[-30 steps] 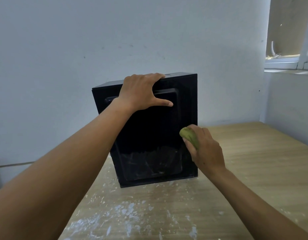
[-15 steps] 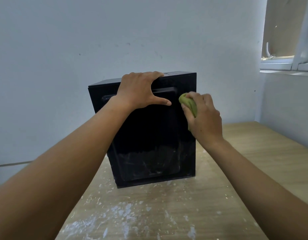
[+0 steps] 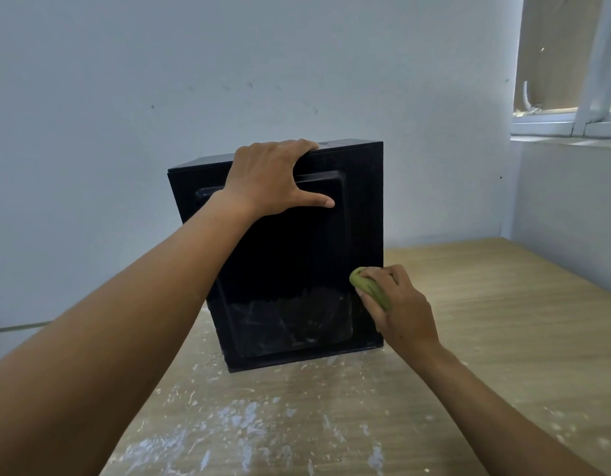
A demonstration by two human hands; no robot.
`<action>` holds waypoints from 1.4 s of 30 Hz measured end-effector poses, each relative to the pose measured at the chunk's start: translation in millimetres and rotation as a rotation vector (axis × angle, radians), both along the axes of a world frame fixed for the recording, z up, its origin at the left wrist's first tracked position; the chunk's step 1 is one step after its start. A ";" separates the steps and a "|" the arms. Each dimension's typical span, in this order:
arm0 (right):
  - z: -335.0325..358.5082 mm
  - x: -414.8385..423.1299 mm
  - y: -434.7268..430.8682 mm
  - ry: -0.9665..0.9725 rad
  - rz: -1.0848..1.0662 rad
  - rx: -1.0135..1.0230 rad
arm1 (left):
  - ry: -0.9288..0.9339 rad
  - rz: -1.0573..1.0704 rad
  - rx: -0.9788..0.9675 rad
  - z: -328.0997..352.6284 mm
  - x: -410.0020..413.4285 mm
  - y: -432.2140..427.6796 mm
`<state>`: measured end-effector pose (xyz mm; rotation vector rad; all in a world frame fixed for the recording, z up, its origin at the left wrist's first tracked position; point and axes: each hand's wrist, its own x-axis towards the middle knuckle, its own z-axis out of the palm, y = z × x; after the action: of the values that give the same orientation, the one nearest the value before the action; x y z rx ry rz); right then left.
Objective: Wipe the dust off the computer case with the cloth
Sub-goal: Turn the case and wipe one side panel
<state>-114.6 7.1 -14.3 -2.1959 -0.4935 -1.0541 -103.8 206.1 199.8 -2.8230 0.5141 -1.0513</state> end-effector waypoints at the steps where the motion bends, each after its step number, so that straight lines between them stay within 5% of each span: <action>1: -0.3 0.5 -0.5 -0.004 0.003 0.016 | -0.005 -0.001 -0.001 -0.3 0.2 -0.2; 21: 171.2 12.7 11.3 -0.127 -0.151 0.195 | -0.019 -0.003 0.011 0.5 -0.1 -1.0; 42: -17.5 -3.7 8.7 0.024 -0.104 0.045 | 0.007 -0.002 -0.002 0.8 -2.6 -1.4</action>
<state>-118.3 15.7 -31.9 -2.2122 -0.3443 -1.0814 -106.4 204.7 200.6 -2.8292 0.5165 -1.0426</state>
